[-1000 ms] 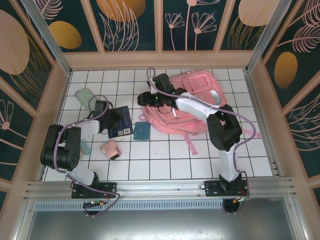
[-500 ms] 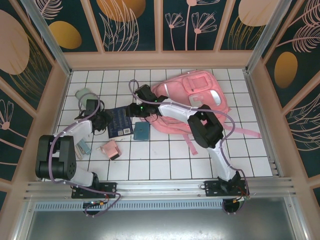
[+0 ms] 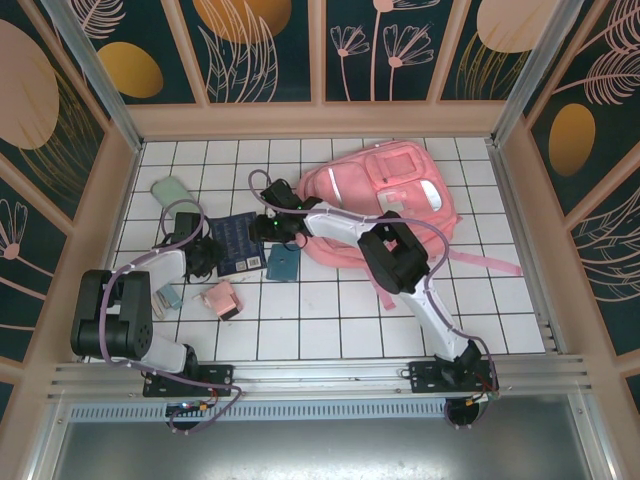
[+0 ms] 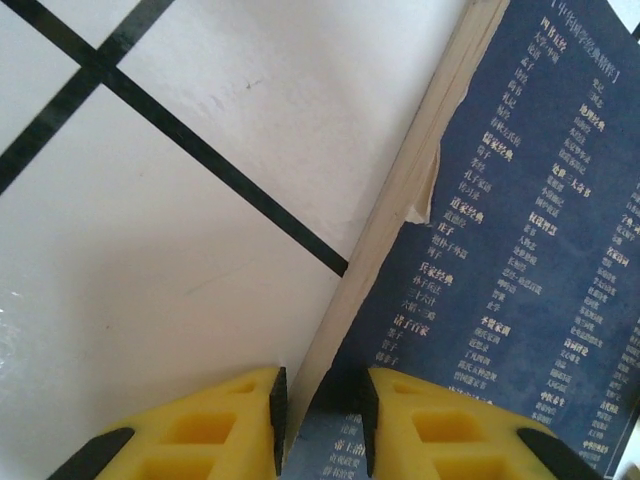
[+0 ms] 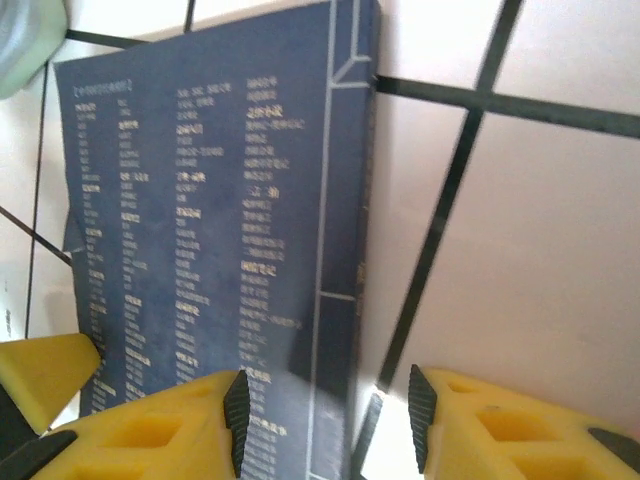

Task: Pack the student bag
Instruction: Pick up the book from the middle-left of the table.

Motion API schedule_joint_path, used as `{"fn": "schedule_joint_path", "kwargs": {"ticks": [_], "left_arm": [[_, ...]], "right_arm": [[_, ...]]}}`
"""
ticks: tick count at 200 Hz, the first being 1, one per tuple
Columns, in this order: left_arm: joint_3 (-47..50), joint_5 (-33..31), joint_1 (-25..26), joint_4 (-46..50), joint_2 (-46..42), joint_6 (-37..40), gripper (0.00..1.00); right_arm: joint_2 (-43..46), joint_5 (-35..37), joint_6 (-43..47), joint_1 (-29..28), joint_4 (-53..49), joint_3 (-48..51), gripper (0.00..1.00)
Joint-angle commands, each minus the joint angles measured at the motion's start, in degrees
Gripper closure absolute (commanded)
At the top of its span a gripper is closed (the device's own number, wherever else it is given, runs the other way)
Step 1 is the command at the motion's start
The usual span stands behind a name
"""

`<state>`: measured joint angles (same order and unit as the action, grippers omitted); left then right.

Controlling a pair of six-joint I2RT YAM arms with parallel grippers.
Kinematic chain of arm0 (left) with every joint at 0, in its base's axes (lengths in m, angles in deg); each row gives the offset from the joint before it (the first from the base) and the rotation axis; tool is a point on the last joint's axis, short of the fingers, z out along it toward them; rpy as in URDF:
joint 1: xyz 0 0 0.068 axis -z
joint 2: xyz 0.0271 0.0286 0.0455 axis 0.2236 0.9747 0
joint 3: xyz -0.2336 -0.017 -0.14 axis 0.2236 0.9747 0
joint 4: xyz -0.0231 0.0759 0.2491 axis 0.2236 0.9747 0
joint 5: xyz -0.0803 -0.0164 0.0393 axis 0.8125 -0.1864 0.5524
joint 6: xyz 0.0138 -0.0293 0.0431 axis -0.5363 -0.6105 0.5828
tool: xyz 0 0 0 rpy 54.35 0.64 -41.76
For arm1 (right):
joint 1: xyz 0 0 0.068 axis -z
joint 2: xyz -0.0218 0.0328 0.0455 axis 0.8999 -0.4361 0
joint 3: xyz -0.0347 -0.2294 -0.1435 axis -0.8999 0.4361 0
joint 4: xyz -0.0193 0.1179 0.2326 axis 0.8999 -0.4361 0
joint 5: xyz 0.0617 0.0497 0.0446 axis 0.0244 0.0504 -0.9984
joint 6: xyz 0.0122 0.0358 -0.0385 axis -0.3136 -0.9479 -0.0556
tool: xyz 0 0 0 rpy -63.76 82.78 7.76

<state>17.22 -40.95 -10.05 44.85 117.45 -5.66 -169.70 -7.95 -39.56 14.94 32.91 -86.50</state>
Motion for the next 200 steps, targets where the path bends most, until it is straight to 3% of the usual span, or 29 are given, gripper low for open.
{"fn": "schedule_joint_path", "kwargs": {"ticks": [1, 46, 121, 164, 200], "left_arm": [[2.51, 2.19, -0.06, -0.30, 1.06, 0.21, 0.73], [3.81, 6.04, -0.06, -3.87, 1.15, -1.22, 0.77], [3.62, 9.54, -0.06, -5.69, -1.45, -2.23, 0.79], [3.58, 9.17, -0.06, -4.77, -3.83, -1.97, 0.78], [2.92, 8.65, -0.06, -3.09, -6.08, -1.46, 0.76]], "right_arm": [[-4.10, -0.65, -0.95, -1.47, -3.75, -2.99, 0.52], [-6.45, -9.79, -1.65, -2.71, -2.08, -5.75, 0.55], [2.85, -26.30, -6.50, -2.73, 14.80, -2.56, 0.66], [3.99, -23.54, -4.33, -2.66, 10.93, -1.74, 0.67], [5.17, -17.80, -2.29, -2.09, 7.05, 0.26, 0.88]]}}
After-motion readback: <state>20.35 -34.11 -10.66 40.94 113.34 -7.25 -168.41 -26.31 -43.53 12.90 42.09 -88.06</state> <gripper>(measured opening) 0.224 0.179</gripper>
